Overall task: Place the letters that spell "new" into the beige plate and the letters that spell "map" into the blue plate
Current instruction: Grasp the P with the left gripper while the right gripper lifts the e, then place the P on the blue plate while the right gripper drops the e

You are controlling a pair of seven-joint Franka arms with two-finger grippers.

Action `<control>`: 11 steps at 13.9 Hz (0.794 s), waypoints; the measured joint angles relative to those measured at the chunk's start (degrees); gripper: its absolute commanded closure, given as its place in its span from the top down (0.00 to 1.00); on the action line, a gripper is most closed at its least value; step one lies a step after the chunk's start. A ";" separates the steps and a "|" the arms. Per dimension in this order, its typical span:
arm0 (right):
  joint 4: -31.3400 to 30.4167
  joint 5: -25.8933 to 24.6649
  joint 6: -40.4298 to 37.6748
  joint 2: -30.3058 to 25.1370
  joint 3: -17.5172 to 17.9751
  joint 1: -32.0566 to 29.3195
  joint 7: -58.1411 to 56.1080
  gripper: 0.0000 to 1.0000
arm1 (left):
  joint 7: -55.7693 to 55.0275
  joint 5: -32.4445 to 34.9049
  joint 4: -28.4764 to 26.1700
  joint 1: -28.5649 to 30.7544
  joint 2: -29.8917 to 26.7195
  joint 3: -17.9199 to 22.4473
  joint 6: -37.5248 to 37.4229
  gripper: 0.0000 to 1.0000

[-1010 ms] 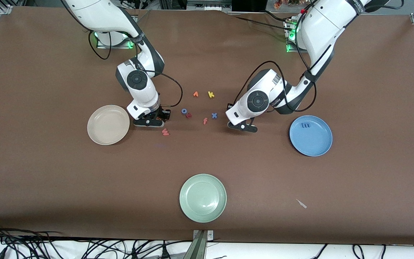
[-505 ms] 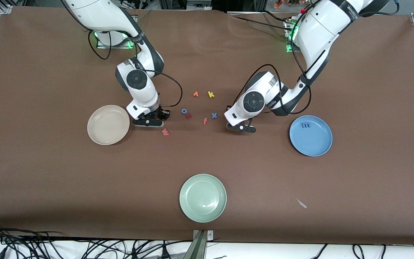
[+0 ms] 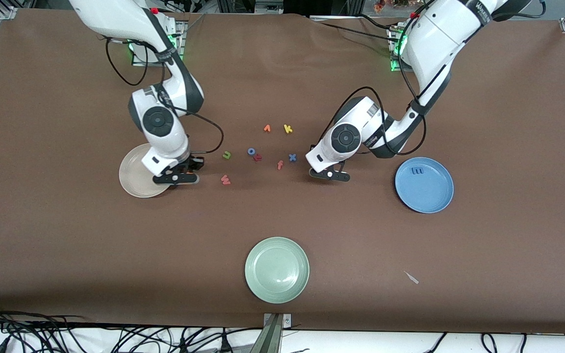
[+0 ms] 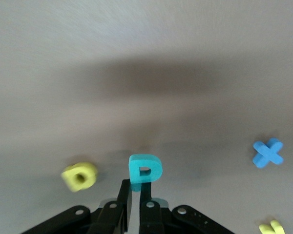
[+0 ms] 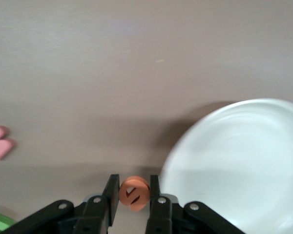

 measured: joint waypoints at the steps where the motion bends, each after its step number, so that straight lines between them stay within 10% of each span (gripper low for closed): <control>1: 0.17 -0.01 -1.71 -0.94 -2.06 -0.01 -4.12 0.21 | 0.00 0.05 2.31 0.17 -1.18 0.05 -4.96 0.00; 5: -1.99 -0.01 -1.27 -2.11 -9.09 -0.51 -14.73 0.38 | 3.72 5.33 7.75 4.79 -4.19 0.48 -18.54 0.00; 7: -5.92 -0.01 3.95 -2.09 -9.39 -0.52 -14.85 0.61 | 7.57 7.01 7.72 8.54 -4.12 0.89 -20.76 0.00; 11: -7.23 0.10 6.20 -2.40 -8.30 0.04 -12.73 0.67 | 11.66 10.36 5.98 15.07 -2.74 1.18 -23.40 0.00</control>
